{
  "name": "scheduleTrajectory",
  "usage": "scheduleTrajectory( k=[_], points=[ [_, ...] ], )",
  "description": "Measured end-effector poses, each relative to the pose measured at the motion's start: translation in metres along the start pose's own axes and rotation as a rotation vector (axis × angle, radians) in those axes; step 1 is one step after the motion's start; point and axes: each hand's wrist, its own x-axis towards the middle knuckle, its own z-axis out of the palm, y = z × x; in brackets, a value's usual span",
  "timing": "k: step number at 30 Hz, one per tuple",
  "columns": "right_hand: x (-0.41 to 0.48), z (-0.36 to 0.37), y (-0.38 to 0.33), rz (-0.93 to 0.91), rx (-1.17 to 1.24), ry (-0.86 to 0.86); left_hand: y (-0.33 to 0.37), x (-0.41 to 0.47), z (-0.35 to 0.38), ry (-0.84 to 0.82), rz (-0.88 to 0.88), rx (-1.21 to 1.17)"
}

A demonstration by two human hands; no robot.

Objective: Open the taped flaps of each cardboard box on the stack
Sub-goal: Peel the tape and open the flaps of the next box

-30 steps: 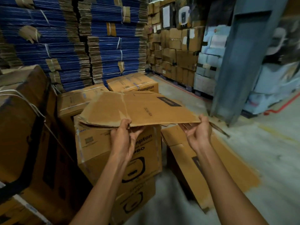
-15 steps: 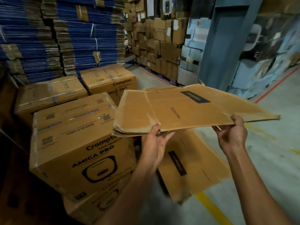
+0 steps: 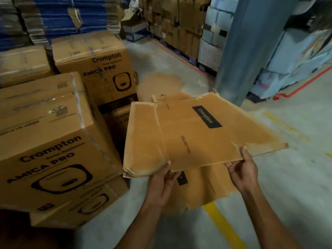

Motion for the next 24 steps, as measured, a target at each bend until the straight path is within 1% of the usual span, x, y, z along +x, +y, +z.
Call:
scheduleTrajectory(
  k=[3, 6, 10, 13, 16, 20, 24],
  points=[
    [0.037, -0.036, 0.038, 0.079, -0.009, 0.001, -0.03, 0.034, -0.031, 0.121, -0.02, 0.025],
    [0.071, -0.069, 0.067, 0.121, -0.022, 0.08, -0.064, 0.064, -0.062, 0.191, -0.037, 0.048],
    [0.111, -0.105, 0.099, 0.181, -0.051, 0.142, -0.118, 0.101, -0.1, 0.27, -0.05, 0.094],
    [0.131, -0.125, 0.121, 0.238, -0.164, 0.244, -0.155, 0.115, -0.124, 0.433, -0.101, 0.062],
    [0.148, -0.154, 0.143, 0.333, -0.248, 0.31, -0.179, 0.115, -0.142, 0.447, -0.169, 0.051],
    [0.154, -0.174, 0.153, 0.47, -0.311, 0.289, -0.193, 0.122, -0.165, 0.515, -0.391, 0.122],
    [0.148, -0.181, 0.152, 0.507, -0.308, 0.333, -0.191, 0.128, -0.176, 0.514, -0.477, 0.213]
  ],
)
